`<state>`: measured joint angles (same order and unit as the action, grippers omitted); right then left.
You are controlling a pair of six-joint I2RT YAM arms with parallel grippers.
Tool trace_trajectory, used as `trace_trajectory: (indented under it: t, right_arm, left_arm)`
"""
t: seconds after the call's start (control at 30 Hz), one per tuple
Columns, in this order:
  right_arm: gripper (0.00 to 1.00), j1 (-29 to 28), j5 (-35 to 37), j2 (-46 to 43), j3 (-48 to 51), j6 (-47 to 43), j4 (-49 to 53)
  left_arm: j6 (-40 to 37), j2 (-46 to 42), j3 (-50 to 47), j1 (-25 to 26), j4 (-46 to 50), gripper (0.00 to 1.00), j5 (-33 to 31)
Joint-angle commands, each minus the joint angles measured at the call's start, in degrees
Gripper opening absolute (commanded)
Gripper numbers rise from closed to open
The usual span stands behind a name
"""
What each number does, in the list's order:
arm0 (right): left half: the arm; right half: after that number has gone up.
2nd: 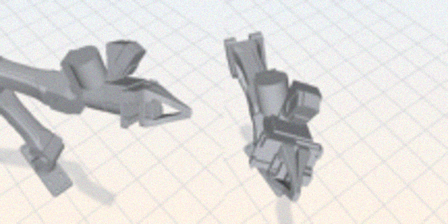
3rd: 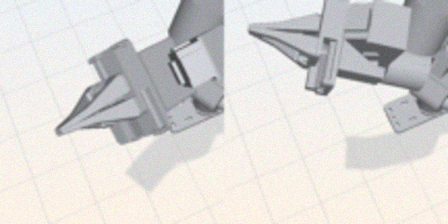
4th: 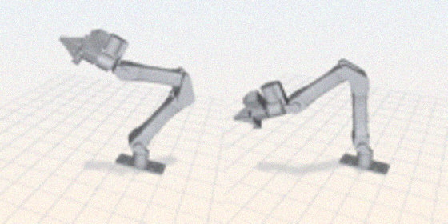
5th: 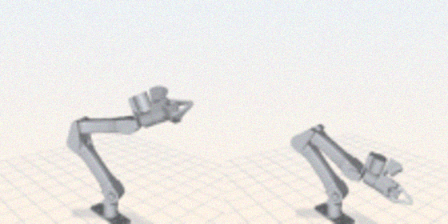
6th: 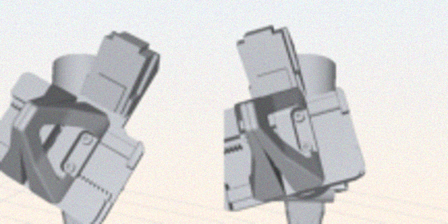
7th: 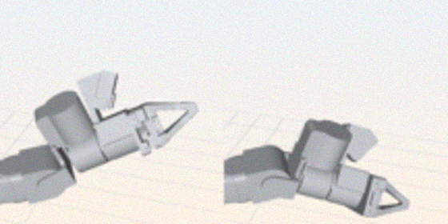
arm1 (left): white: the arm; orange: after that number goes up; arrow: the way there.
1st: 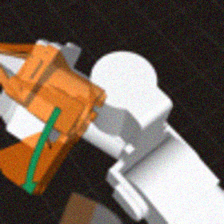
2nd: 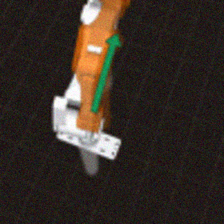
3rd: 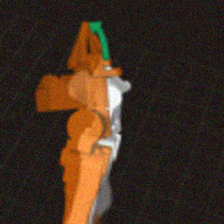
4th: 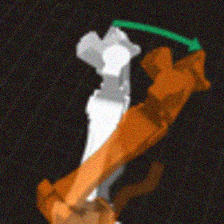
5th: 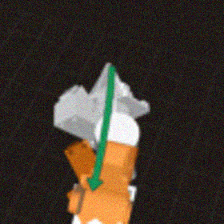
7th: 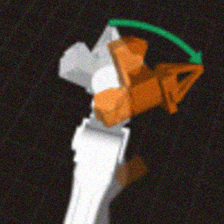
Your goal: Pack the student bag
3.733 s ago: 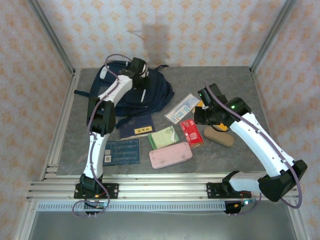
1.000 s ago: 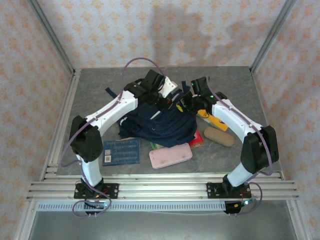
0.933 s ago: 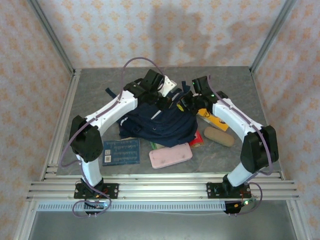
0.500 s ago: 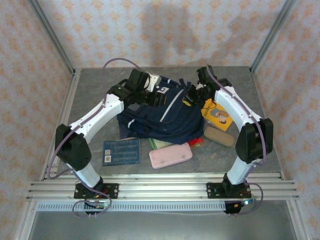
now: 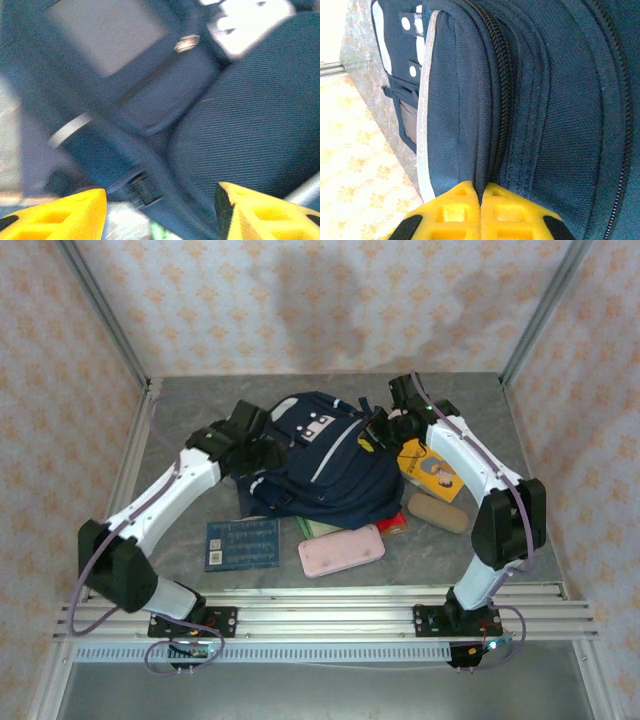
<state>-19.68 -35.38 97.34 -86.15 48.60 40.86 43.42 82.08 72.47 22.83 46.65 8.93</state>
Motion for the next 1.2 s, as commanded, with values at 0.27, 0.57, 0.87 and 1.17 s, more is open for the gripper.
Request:
trace_trajectory:
  t: [0.27, 0.57, 0.87, 1.17]
  right_arm:
    - [0.00, -1.5, -1.2, -4.2, -6.3, 8.1, -2.9]
    - [0.00, -2.2, -0.9, -6.9, -3.7, 10.6, -3.5]
    - [0.00, -6.5, -0.7, -7.4, -0.2, 13.4, -5.8]
    - [0.00, -16.1, 10.0, 0.9, -3.9, 27.8, -18.8]
  left_arm:
    - [13.0, 2.0, -13.9, -2.2, -4.3, 0.13, -2.1]
    - [4.0, 20.6, 7.9, -2.2, -3.0, 0.30, -3.1]
    - [-0.2, 32.8, 29.6, -2.5, -1.6, 0.48, -1.5]
    - [4.3, 19.2, 27.3, -7.0, 8.4, 0.58, -15.4]
